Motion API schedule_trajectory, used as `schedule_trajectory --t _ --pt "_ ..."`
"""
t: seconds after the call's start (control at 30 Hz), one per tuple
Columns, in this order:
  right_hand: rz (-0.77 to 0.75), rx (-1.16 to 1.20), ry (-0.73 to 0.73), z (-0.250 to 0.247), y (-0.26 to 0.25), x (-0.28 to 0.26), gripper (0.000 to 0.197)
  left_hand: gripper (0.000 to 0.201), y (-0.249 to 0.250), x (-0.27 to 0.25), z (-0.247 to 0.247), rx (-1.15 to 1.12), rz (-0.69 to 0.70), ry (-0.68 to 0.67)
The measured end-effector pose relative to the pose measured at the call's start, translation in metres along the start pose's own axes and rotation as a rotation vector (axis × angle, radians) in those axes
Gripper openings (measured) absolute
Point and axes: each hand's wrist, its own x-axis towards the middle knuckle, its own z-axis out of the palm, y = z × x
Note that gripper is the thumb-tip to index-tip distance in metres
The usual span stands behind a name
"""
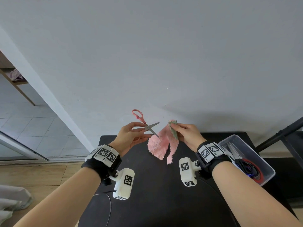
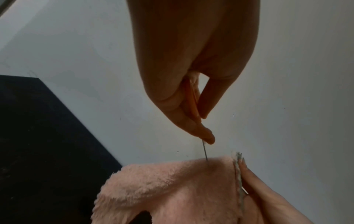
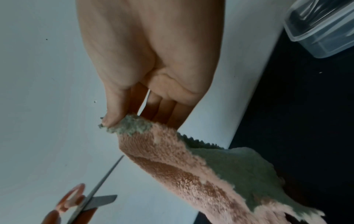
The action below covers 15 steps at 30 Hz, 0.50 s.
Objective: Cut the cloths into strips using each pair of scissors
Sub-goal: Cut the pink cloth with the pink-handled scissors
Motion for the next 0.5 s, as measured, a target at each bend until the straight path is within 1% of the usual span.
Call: schedule_trajectory --t 0.07,0.13,0.2,0.33,0.43,0.5 --pt "0.01 0.011 -0.032 0.003 0.001 0.002 0.025 0.025 -0.003 0.002 0.0 -0.017 -0.004 0.024" --pt "0.025 0.014 -0.068 0.008 0.002 0.002 0.027 0.029 -0.005 0.004 0.001 -0.032 -0.007 0.035" --pt "0.038 0.012 -0.105 0.014 0.002 0.0 0.025 0.034 -0.005 0.006 0.003 -0.024 -0.007 0.025" --pt "0.04 0.014 -0.149 0.029 0.004 -0.001 0.02 0.032 -0.005 0.007 0.01 0.004 0.002 0.013" --pt "0.018 -0.028 -0.142 0.038 0.004 0.001 0.022 0.029 -0.005 0.009 0.012 -0.013 0.003 0.0" --pt "-0.018 -0.066 -0.118 0.042 0.006 0.002 0.017 0.029 -0.007 0.008 0.012 -0.004 -0.006 -0.006"
